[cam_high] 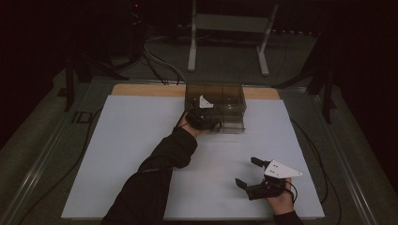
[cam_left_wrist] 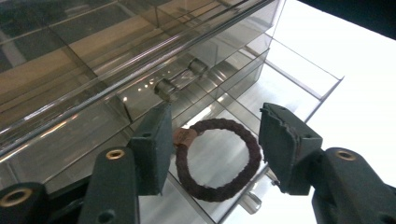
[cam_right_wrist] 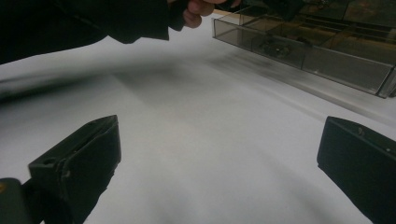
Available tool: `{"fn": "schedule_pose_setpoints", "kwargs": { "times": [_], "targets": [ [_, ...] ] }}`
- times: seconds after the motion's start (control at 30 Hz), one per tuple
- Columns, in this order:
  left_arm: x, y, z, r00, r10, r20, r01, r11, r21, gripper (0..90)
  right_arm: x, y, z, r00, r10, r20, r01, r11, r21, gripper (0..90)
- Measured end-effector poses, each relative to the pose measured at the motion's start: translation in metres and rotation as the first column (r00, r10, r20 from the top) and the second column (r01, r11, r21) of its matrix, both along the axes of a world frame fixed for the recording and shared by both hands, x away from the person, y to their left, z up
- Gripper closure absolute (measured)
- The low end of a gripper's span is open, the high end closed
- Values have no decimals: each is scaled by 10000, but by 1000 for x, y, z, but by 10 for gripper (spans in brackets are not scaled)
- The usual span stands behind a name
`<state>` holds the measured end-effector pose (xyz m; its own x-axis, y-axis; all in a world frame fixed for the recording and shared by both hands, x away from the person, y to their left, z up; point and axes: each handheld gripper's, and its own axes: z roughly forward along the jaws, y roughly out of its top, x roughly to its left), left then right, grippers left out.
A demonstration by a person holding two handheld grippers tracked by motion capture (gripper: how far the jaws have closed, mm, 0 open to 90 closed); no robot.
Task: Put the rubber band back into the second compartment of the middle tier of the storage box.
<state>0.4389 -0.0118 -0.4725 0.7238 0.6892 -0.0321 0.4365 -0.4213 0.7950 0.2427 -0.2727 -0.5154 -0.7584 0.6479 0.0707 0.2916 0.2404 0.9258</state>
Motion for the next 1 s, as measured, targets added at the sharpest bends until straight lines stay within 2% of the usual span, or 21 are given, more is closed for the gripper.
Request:
{"fn": "schedule_pose_setpoints", "kwargs": {
  "times": [0.17,0.2,0.23,0.33,0.5,0.6,0.77,0.87,1.0],
  "targets": [
    [-9,3,7,9993,-370,-78,367,9989,-279,360,0,0,0,10000,0,51,0,10000,-3,0],
    [-11,5,9,9990,-422,-150,416,9984,-372,304,0,1,0,10000,-9,15,9,10000,-5,0],
    [-12,5,10,9988,-451,-214,442,9981,-440,304,0,1,0,10000,-9,15,9,10000,-5,0],
    [-16,7,13,9988,-449,-181,443,9985,-321,236,0,1,0,10000,-4,55,4,10000,-45,0],
    [-21,12,17,9985,-467,-285,455,9981,-410,176,0,2,0,10000,12,26,-12,10000,-68,0],
    [-25,16,19,9982,-453,-395,435,9980,-453,175,0,2,0,10000,8,14,-8,10000,-58,0],
    [-32,23,22,9952,-847,-498,807,9937,-771,109,1,3,-2,10000,35,-35,-35,9999,-95,0],
    [-36,25,25,9950,-882,-462,844,9935,-769,99,1,3,-2,10000,29,-24,-29,9999,-107,0],
    [-41,30,29,9922,-1160,-450,1110,9887,-1006,58,2,3,-2,10000,21,-62,-21,9999,-103,0]
  ]
}}
